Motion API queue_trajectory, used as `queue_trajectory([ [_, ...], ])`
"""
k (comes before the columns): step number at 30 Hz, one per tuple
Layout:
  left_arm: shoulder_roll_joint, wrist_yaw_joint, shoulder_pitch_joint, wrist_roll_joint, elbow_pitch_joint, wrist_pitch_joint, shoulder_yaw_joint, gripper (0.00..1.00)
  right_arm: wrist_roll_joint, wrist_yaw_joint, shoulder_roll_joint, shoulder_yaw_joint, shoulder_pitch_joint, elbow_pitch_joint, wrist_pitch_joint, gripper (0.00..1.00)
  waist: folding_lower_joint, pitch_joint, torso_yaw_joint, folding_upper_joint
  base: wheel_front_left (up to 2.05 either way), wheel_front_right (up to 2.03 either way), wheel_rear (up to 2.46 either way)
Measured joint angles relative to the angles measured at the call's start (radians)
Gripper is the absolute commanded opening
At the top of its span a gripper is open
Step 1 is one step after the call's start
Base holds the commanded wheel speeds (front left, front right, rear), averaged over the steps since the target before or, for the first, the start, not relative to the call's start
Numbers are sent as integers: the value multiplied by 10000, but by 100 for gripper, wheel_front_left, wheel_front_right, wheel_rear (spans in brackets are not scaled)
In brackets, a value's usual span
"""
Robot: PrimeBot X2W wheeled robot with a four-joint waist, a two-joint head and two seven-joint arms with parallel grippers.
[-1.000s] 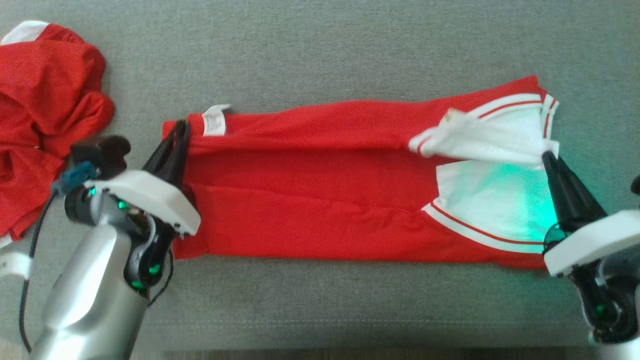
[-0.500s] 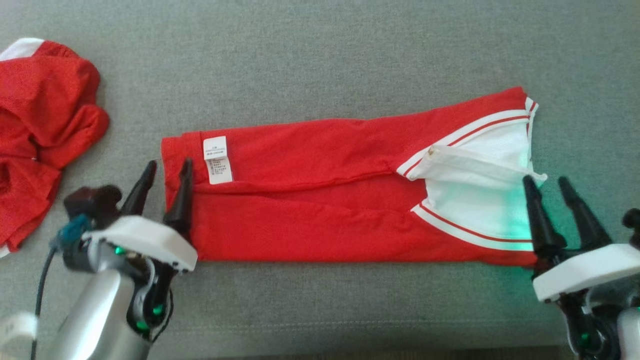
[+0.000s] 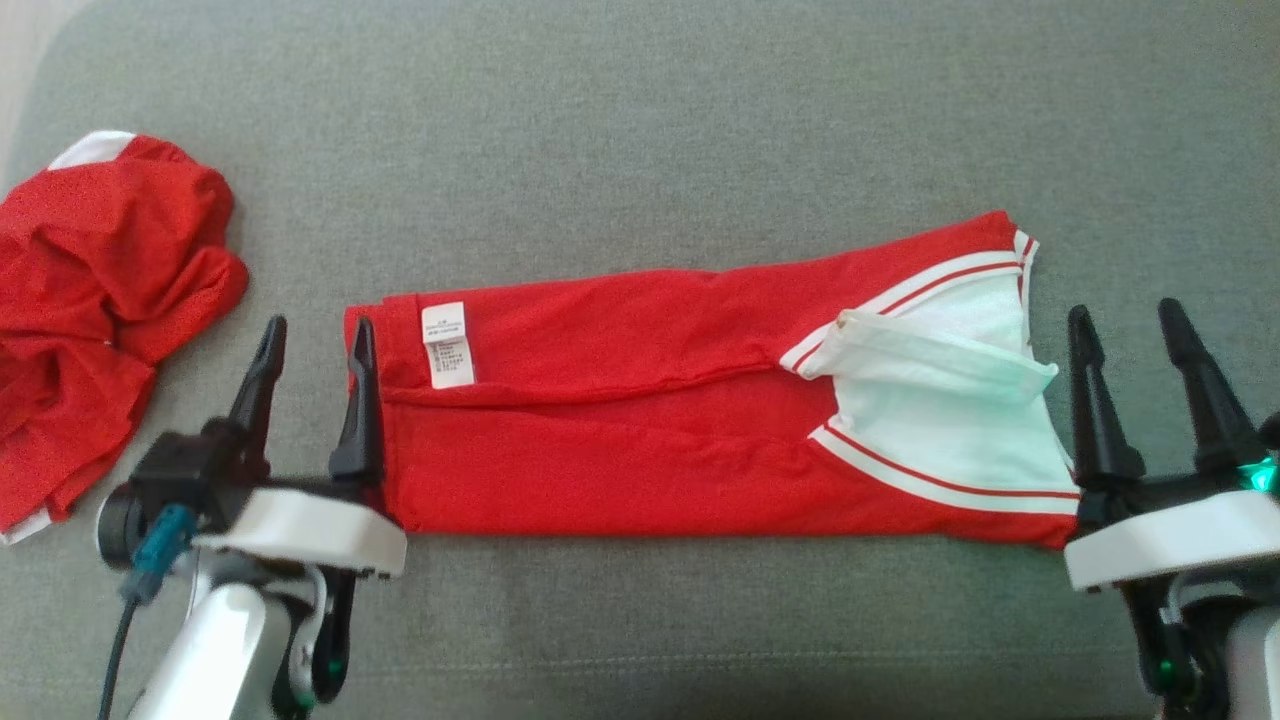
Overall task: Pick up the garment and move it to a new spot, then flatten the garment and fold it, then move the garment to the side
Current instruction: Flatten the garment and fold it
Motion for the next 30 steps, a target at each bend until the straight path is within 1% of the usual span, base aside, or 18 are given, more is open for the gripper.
queue_trajectory([
  [6, 151, 203, 488, 121, -385, 23, -71, 100, -40, 0, 36, 280, 120, 0, 153, 100, 0, -236, -23, 0, 0, 0, 0],
  [18, 228, 213, 506, 121, -537, 102, -236, 100, 61, 0, 31, 155, 195, 190, 257, 100, 1, -103, 52, 0, 0, 0, 0],
  [21, 230, 209, 454, 123, -537, 102, -261, 100, 140, 0, -15, -163, 111, 681, 341, 100, 1, 33, 95, 0, 0, 0, 0],
  [24, 228, 203, 271, 207, -539, 100, -307, 100, 253, 0, -161, -479, -232, 1450, 470, 100, 1, 214, 158, 0, 0, 0, 0],
  [29, 186, 102, -255, 268, -535, 88, -376, 100, 418, 0, -606, -456, -1245, 2706, 679, 100, 2, 634, 282, 0, 0, 0, 0],
  [30, 157, 12, -436, 282, -510, 86, -410, 100, 462, 0, -754, -353, -1643, 3246, 974, 100, 2, 801, 338, 0, 0, 0, 0],
])
